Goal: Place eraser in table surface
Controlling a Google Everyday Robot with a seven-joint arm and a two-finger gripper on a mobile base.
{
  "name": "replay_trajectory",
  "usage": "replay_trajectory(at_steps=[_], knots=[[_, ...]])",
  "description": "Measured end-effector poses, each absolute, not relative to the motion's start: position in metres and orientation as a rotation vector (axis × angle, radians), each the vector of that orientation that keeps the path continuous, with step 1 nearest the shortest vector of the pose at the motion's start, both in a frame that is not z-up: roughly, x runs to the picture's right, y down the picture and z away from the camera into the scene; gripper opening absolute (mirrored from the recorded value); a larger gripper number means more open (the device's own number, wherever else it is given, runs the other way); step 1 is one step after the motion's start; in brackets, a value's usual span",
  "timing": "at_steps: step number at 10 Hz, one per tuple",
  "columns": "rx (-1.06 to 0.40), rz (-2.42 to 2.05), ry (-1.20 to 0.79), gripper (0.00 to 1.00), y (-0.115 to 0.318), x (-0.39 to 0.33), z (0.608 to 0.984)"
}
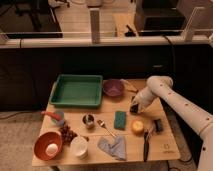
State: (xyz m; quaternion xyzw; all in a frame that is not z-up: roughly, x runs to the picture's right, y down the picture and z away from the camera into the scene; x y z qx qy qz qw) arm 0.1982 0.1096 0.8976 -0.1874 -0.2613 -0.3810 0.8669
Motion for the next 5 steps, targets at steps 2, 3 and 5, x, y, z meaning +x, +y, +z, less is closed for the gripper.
replay_trajectory(at_steps=[2, 3, 5], knots=[[-0.393, -0.79, -0.534, 0.8, 0.1076, 0.199, 0.8968], [-0.394, -0.786, -0.53, 0.8, 0.1069, 0.1998, 0.8961], [-0.408, -0.758, -0.526, 0.8, 0.1039, 0.2032, 0.8958]])
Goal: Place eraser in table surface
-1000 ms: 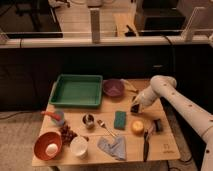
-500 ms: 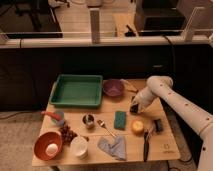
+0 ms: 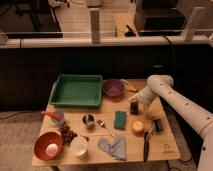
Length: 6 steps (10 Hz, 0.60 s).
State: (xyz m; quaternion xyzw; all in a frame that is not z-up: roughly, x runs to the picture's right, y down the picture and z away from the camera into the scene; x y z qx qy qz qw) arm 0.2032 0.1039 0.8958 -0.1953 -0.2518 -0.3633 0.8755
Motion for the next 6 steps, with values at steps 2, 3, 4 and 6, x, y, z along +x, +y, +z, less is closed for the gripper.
replay_trajectory(at_steps=[2, 3, 4, 6], knots=[[-0.419, -0.737, -0.517, 0.8, 0.1007, 0.2021, 0.898], [-0.425, -0.725, -0.513, 0.8, 0.0993, 0.2025, 0.8987], [-0.428, -0.722, -0.511, 0.8, 0.0991, 0.2029, 0.8991], [-0.428, -0.722, -0.51, 0.8, 0.0991, 0.203, 0.8991]])
